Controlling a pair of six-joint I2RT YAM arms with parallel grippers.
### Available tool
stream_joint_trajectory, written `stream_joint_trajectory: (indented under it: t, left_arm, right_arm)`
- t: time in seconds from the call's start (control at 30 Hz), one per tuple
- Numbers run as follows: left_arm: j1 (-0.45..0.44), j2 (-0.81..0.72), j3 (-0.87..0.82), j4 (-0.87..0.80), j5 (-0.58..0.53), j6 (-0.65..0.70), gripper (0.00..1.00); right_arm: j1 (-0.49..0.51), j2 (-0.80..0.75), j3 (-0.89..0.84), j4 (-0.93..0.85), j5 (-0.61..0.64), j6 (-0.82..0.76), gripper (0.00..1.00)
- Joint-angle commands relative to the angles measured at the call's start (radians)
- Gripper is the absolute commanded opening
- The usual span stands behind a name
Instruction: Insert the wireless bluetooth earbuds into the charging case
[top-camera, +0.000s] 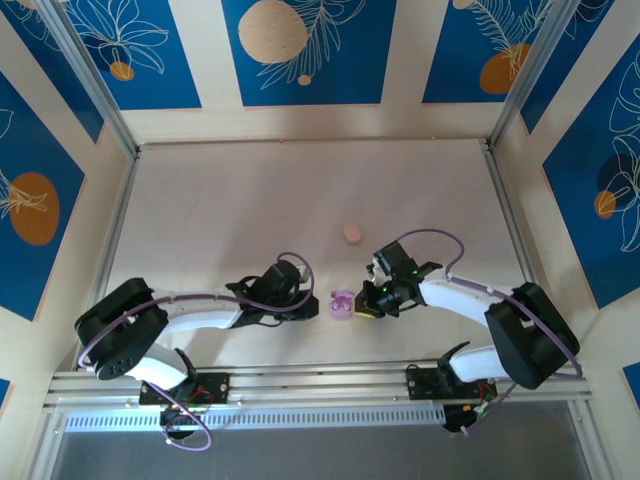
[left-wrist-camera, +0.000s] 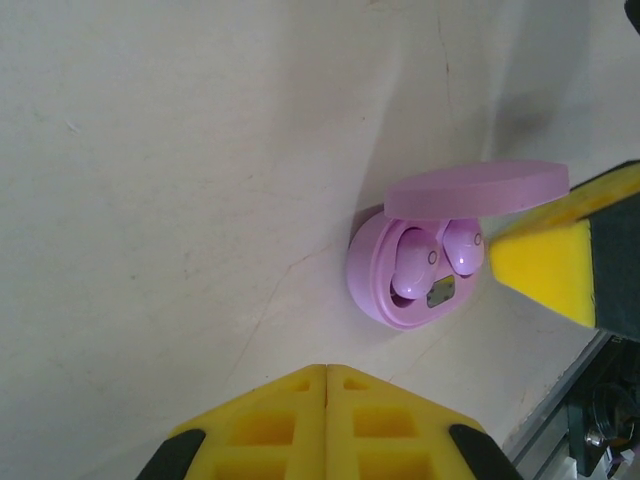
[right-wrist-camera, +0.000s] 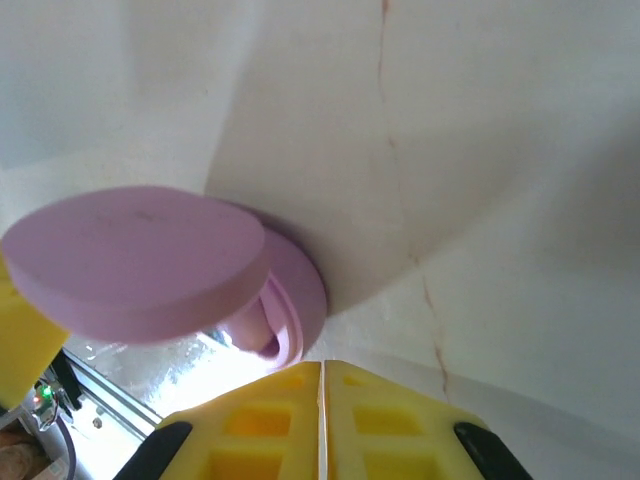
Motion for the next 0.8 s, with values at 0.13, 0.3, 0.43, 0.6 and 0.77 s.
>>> stream_joint_trajectory:
  t: [0.13,0.3,0.43,0.6,0.77]
  left_arm:
    - [-0.010,0.022,0.029,-0.009,0.012,-0.006,0.04]
    - [-0.011,0.034,0.033,-0.001,0.024,-0.010,0.03]
    - [-0.011,0.028,0.029,-0.002,0.018,-0.013,0.03]
    - [-0.013,0.025,0.028,-0.005,0.033,-0.018,0.04]
    - [-0.041,0.040,0.031,0.006,0.043,-0.030,0.04]
  right_arm:
    - [-0.038,-0.154,0.009,-0.172,0.045,-0.017,0.12]
    - [-0.115,-0.179,0.089,-0.227,0.029,-0.089,0.13]
    - [-0.149,-0.105,0.162,-0.217,-0.020,-0.140,0.16]
    - [-0.146,0.026,0.234,-0.170,-0.088,-0.172,0.19]
    - [-0.127,0.134,0.310,-0.164,-0.108,-0.197,0.20]
